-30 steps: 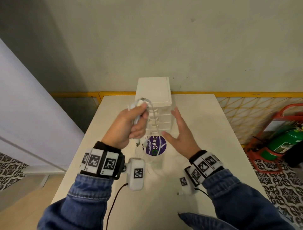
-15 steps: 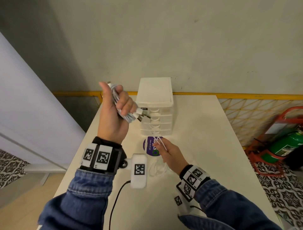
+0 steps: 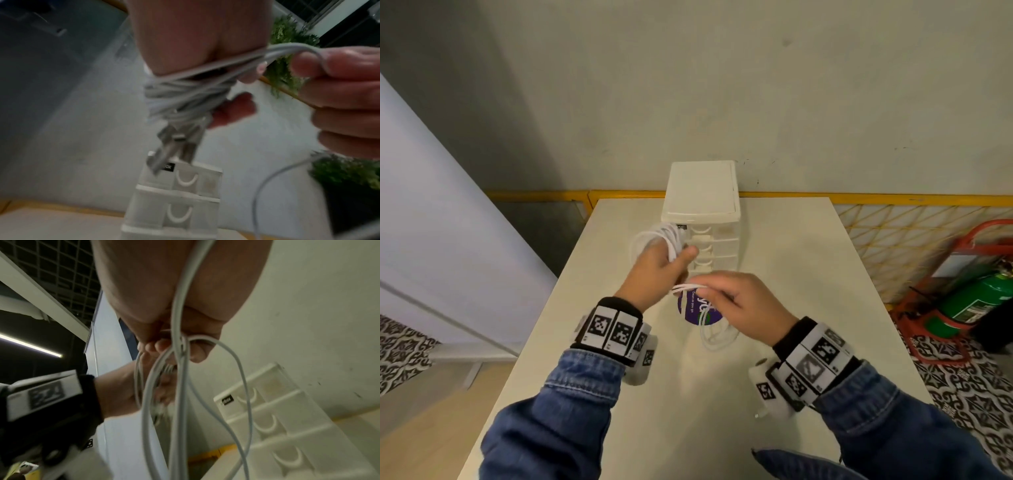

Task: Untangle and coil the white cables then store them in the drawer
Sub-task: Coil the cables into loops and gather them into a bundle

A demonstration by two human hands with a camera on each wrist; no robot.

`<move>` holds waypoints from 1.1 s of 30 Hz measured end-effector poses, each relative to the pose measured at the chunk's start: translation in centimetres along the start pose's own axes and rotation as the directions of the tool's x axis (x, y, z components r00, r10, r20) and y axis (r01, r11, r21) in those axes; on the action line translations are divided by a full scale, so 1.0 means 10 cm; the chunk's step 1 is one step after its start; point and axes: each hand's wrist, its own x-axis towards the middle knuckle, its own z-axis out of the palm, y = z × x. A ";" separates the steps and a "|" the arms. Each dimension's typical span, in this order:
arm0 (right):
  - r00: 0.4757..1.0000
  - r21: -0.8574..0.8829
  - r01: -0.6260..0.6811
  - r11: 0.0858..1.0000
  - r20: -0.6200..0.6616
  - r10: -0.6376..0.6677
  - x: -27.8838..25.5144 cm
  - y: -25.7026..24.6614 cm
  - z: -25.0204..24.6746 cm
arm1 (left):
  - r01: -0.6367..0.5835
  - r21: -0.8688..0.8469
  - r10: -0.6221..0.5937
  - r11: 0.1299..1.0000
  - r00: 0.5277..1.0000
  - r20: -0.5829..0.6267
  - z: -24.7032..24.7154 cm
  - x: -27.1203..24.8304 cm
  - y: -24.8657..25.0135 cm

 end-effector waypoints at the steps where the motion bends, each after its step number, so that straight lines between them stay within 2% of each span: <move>1: 1.000 -0.040 0.008 0.999 -0.018 -0.009 0.03 -0.01 -0.07 | 0.035 -0.001 -0.035 0.999 0.990 0.135 0.02 -0.03 0.03; 3: 0.999 -0.128 -0.023 0.991 -0.044 0.018 0.06 0.02 -0.19 | 0.095 -0.046 -0.072 0.994 0.930 0.361 0.02 -0.10 0.13; 4: 0.998 -0.184 -0.044 0.982 -0.049 0.036 0.07 0.06 -0.23 | 0.114 -0.079 -0.069 0.990 0.900 0.430 0.03 -0.12 0.15; 6: 0.995 -0.276 -0.094 0.957 -0.052 0.083 0.05 0.18 -0.27 | 0.142 -0.125 -0.062 0.982 0.866 0.495 0.02 -0.13 0.15; 7: 0.991 -0.272 -0.130 0.954 -0.065 0.116 0.01 0.25 -0.29 | 0.162 -0.121 -0.084 0.979 0.869 0.488 0.01 -0.12 0.13; 9: 0.974 -0.157 -0.198 0.968 -0.138 0.177 -0.08 0.41 -0.36 | 0.189 -0.087 -0.141 0.978 0.908 0.394 -0.03 -0.10 0.08; 11: 0.938 -0.037 -0.273 0.961 -0.230 0.258 -0.20 0.56 -0.45 | 0.218 -0.118 -0.188 0.969 0.956 0.224 -0.14 -0.09 0.02; 13: 0.896 0.072 -0.336 0.939 -0.285 0.342 -0.30 0.65 -0.51 | 0.237 -0.169 -0.234 0.957 0.972 0.037 -0.27 -0.07 -0.07; 16: 0.872 0.147 -0.355 0.923 -0.305 0.384 -0.42 0.77 -0.50 | 0.298 -0.241 -0.342 0.924 0.924 -0.171 -0.35 -0.02 -0.21; 20: 0.817 0.193 -0.374 0.907 -0.394 0.420 -0.46 0.92 -0.41 | 0.316 -0.362 -0.430 0.877 0.852 -0.298 -0.29 -0.02 -0.26; 23: 0.730 0.191 -0.425 0.885 -0.505 0.460 -0.49 1.00 -0.40 | 0.324 -0.449 -0.488 0.833 0.813 -0.318 -0.28 -0.03 -0.27; 25: 0.649 0.231 -0.461 0.857 -0.571 0.503 -0.50 1.06 -0.41 | 0.321 -0.481 -0.502 0.816 0.805 -0.315 -0.30 -0.03 -0.27; 27: 0.594 0.250 -0.499 0.830 -0.598 0.538 -0.49 1.11 -0.43 | 0.311 -0.495 -0.508 0.811 0.794 -0.333 -0.33 -0.03 -0.28; 31: 0.526 0.258 -0.572 0.779 -0.613 0.589 -0.51 1.25 -0.49 | 0.295 -0.519 -0.543 0.802 0.722 -0.429 -0.43 -0.04 -0.32; 33: 0.463 0.314 -0.592 0.742 -0.621 0.632 -0.56 1.31 -0.52 | 0.278 -0.521 -0.549 0.807 0.677 -0.490 -0.49 -0.05 -0.35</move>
